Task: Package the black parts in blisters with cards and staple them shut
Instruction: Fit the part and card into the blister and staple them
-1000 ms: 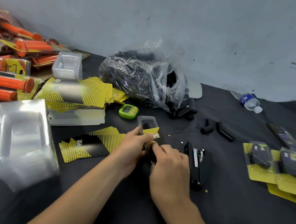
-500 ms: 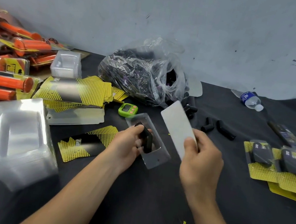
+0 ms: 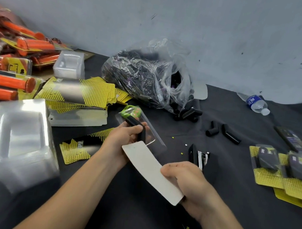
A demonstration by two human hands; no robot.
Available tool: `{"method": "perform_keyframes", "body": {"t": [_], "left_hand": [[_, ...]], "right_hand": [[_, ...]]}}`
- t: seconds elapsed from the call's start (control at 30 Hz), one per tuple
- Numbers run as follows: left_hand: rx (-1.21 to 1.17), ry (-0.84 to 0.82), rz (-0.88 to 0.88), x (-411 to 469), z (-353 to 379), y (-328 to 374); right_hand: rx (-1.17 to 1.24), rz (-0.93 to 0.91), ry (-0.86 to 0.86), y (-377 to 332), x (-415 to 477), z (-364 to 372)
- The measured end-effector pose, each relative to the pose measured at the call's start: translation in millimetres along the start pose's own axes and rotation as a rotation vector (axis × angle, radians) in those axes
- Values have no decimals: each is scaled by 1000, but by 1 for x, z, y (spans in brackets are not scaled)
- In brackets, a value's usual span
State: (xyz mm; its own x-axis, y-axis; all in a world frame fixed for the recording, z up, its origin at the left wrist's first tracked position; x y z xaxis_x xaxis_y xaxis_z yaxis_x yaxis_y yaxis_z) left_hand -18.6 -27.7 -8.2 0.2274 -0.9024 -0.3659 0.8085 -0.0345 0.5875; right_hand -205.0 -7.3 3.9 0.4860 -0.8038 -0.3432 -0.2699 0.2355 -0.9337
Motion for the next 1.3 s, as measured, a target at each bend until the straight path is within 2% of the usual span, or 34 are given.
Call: {"method": "perform_keyframes", "body": {"t": [0.13,0.23,0.3,0.37,0.43,0.53,0.63,0.7,0.83,0.93,1.03,1.13,1.3], "left_hand": [[16,-20,13,-3,-6,6],[67,-42,27,-6,-4,8],[135,-52,47,-9,-2,8],[262,-45,85,-12,1,6],[366,-38,122,-15,6,1],[412,-64,123,-17,9,-4],[442,-155,52,-18,11,-11],[462,-163,45,-18,13,-14],[678,58,232,-13,6,-12],[801,196,342,-15,2,-7],[1088,336,486,-17,0,-2],[1275,367,593,-24,4,-1],[1310,321,614,-26,4,1]], "right_hand": [[94,-26,105,1,4,-3],[58,-59,202,2,5,-5],[-64,-110,279,5,7,-6],[-304,-210,337,2,8,-6],[-429,-272,307,-2,7,-3],[-474,-270,180,-4,8,-2],[-421,-251,88,-6,6,-3],[-335,-244,140,-7,7,-6],[-172,-226,332,-3,12,-12],[-262,-294,451,-3,13,-14],[-383,-353,496,-2,13,-9],[-435,-357,490,1,15,-7],[-426,-316,491,6,19,-9]]}}
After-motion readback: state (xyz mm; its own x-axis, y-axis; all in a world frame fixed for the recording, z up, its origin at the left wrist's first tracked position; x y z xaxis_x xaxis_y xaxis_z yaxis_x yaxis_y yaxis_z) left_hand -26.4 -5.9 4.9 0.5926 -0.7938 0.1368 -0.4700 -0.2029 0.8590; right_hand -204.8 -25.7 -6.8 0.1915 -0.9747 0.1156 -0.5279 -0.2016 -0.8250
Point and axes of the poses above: each hand's wrist, its own x-axis towards the middle knuckle, its own z-axis out of the palm, y = z × x, the point moved 4 cm from there along x, towards the middle knuckle, and after that the axes turned 5 degrees about -z, right-handed, at the moved point
